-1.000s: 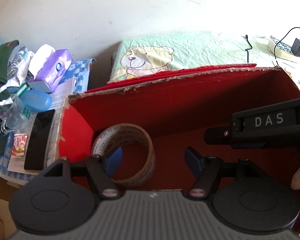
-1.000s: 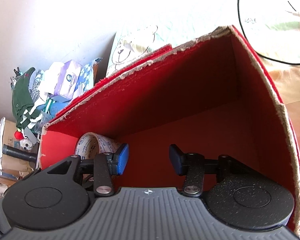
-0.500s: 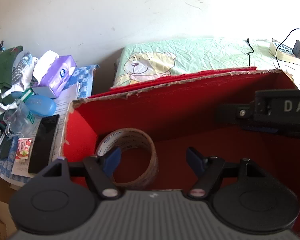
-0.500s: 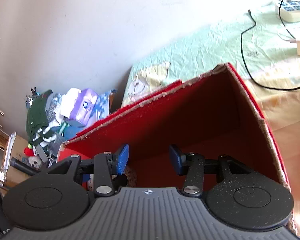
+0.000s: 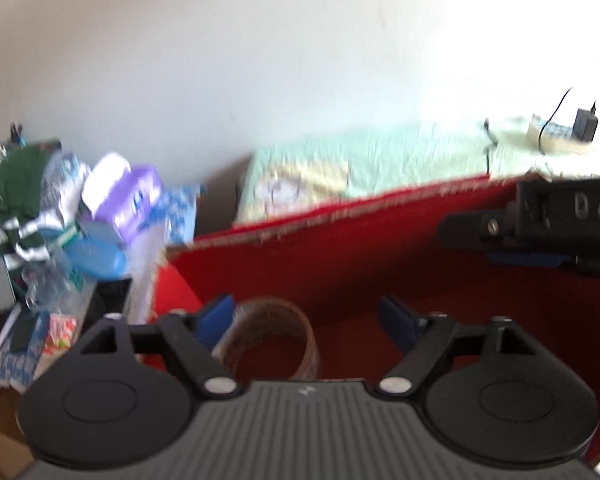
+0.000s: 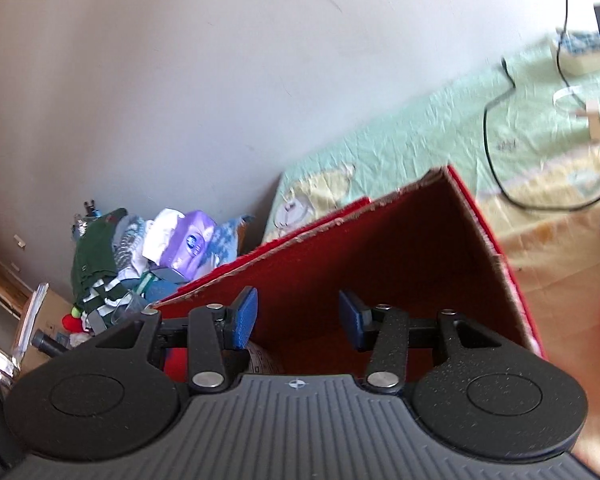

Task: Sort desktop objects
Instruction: 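Withdraw the right gripper up out of the red box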

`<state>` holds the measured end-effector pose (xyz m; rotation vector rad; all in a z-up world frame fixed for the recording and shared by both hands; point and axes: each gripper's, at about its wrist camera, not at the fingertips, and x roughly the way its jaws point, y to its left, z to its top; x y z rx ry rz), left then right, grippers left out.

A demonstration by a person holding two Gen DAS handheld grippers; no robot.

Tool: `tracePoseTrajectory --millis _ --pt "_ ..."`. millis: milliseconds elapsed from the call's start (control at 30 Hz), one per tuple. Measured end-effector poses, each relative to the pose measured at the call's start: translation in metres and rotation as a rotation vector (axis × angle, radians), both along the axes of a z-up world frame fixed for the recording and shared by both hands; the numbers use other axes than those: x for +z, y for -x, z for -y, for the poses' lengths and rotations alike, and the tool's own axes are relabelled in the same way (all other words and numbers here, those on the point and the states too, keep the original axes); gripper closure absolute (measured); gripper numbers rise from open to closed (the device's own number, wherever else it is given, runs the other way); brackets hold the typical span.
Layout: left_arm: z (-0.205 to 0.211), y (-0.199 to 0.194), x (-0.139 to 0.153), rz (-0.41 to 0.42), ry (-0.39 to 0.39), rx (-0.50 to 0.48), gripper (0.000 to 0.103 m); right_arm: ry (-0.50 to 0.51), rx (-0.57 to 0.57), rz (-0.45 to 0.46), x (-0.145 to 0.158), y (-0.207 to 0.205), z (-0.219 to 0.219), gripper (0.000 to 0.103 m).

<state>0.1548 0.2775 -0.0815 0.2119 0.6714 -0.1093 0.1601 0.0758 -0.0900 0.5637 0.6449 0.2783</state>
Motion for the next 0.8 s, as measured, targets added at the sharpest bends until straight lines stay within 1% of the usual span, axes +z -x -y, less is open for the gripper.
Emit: tracePoseTrajectory --millis 67,133,233,300,367,467,533,600,700,767,800 --pt "-0.003 0.007 0.008 0.033 0.016 0.011 0.020 0.036 0.009 0.054 0.004 0.016 0.002 0.054" --pt "-0.005 0.020 0.020 0.058 0.066 0.013 0.019 0.038 0.024 0.114 0.012 0.033 0.008 0.054" --pt "-0.006 0.046 0.037 0.093 0.107 0.023 0.020 0.053 0.033 0.195 0.022 0.059 0.019 0.053" --pt "-0.004 0.066 0.045 0.109 0.117 0.016 0.020 0.065 0.035 0.234 0.028 0.074 0.026 0.053" --pt "0.000 0.086 0.050 0.116 0.111 0.007 0.020 0.079 0.043 0.266 0.032 0.088 0.034 0.053" --pt "0.004 0.117 0.053 0.100 0.115 -0.004 0.020 0.103 0.075 0.308 0.037 0.107 0.046 0.051" --pt "0.009 0.136 0.051 0.070 0.134 -0.013 0.020 0.109 0.108 0.314 0.037 0.119 0.054 0.042" --pt "0.015 0.152 0.047 0.022 0.158 -0.030 0.020 0.103 0.129 0.298 0.032 0.129 0.063 0.040" --pt "0.028 0.171 0.034 -0.061 0.207 -0.053 0.020 0.092 0.148 0.231 0.016 0.137 0.078 0.039" --pt "0.039 0.178 0.021 -0.120 0.216 -0.048 0.021 0.080 0.166 0.167 0.003 0.140 0.084 0.039" --pt "0.042 0.180 0.014 -0.151 0.221 -0.039 0.023 0.074 0.175 0.136 -0.004 0.141 0.087 0.039"
